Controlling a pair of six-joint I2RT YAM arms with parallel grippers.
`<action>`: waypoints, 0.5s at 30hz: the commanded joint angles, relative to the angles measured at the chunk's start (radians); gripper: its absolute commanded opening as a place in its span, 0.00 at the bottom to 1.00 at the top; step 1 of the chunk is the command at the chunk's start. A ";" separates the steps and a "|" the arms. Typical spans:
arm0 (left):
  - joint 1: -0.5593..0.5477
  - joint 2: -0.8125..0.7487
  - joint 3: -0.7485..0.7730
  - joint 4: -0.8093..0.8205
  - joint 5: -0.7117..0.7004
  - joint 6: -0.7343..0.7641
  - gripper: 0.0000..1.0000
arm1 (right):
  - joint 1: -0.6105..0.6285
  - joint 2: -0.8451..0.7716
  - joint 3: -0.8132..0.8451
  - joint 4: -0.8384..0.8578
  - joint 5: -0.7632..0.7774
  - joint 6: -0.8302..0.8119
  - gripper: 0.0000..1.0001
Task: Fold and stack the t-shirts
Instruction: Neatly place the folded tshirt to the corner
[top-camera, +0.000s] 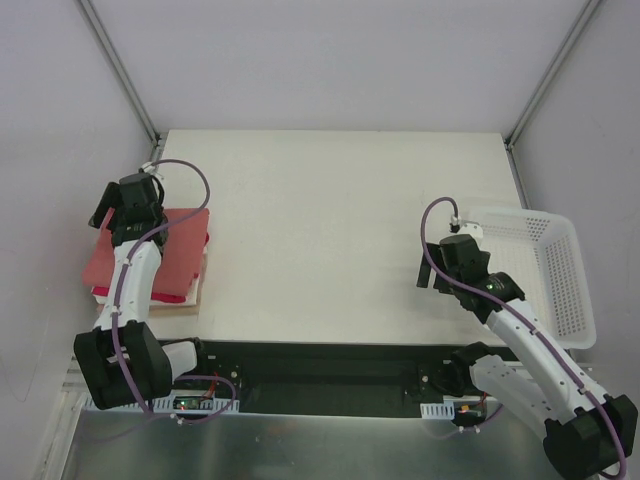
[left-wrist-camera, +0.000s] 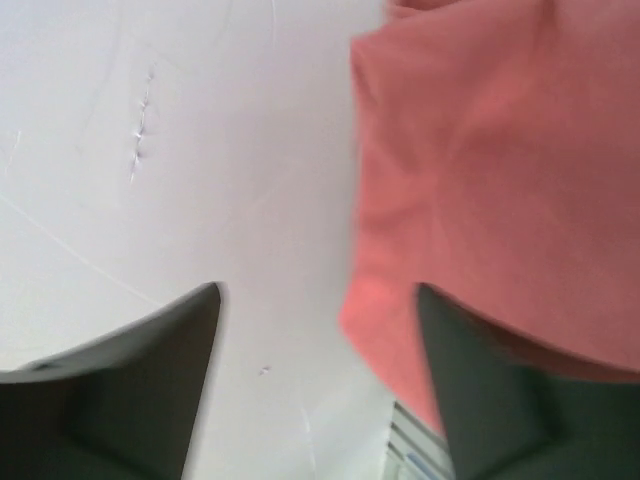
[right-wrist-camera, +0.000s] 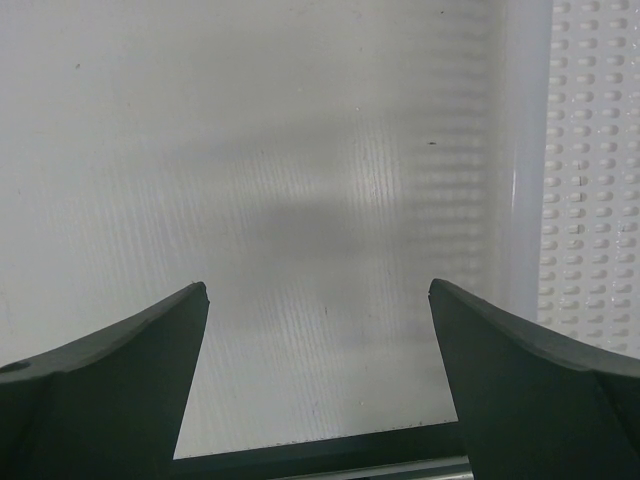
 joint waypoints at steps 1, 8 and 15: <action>0.017 -0.002 -0.008 0.072 0.004 -0.013 0.91 | -0.009 0.012 0.007 0.015 -0.016 -0.015 0.97; 0.014 -0.064 0.111 0.060 0.009 -0.168 0.99 | -0.013 0.025 0.007 0.018 -0.038 -0.013 0.97; -0.046 -0.127 0.459 -0.280 0.357 -0.646 0.99 | -0.012 0.023 0.006 0.043 -0.079 -0.013 0.97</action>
